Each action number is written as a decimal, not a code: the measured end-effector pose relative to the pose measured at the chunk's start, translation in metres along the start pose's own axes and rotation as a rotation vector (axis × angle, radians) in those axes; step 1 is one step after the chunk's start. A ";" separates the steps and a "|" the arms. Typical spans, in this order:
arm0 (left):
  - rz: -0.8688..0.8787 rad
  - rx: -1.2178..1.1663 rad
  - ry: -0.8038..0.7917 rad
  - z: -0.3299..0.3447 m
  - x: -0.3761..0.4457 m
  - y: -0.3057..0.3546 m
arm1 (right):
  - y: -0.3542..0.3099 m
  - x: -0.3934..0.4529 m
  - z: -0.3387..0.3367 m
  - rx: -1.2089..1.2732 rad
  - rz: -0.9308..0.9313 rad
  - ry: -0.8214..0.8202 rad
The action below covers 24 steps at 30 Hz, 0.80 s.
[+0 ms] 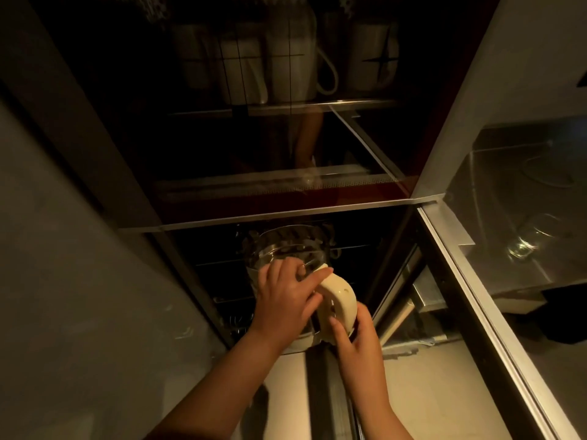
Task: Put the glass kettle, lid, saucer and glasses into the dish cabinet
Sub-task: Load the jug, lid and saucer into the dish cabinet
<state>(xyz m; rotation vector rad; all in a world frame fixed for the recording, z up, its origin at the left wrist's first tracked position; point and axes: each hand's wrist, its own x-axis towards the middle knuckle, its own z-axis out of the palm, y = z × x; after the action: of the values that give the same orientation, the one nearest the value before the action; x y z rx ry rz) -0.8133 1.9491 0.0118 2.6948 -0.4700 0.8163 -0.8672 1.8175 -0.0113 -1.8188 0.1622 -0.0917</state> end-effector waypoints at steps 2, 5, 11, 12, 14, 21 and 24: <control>-0.035 0.020 -0.016 -0.005 0.000 -0.003 | -0.002 0.002 -0.003 -0.105 -0.087 -0.039; -0.026 0.076 -0.053 -0.015 0.001 -0.008 | -0.010 0.010 -0.009 -0.302 -0.215 -0.092; 0.221 -0.016 -0.146 -0.029 0.007 0.002 | -0.022 0.025 -0.021 -0.633 -0.384 -0.150; 0.224 -0.042 -0.167 -0.032 0.007 0.004 | -0.023 0.027 -0.023 -0.661 -0.398 -0.155; 0.206 -0.067 -0.215 -0.035 0.008 0.007 | -0.026 0.029 -0.028 -0.675 -0.418 -0.168; 0.084 -0.085 -0.346 -0.031 0.006 0.015 | -0.022 0.013 -0.031 -0.639 -0.306 -0.107; 0.024 -0.108 -0.371 -0.029 -0.001 0.016 | -0.013 0.001 -0.028 -0.602 -0.251 -0.098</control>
<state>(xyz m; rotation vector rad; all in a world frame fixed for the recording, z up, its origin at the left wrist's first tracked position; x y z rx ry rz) -0.8337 1.9452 0.0370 2.7451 -0.6088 0.2815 -0.8695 1.7942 0.0086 -2.4338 -0.1262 -0.1406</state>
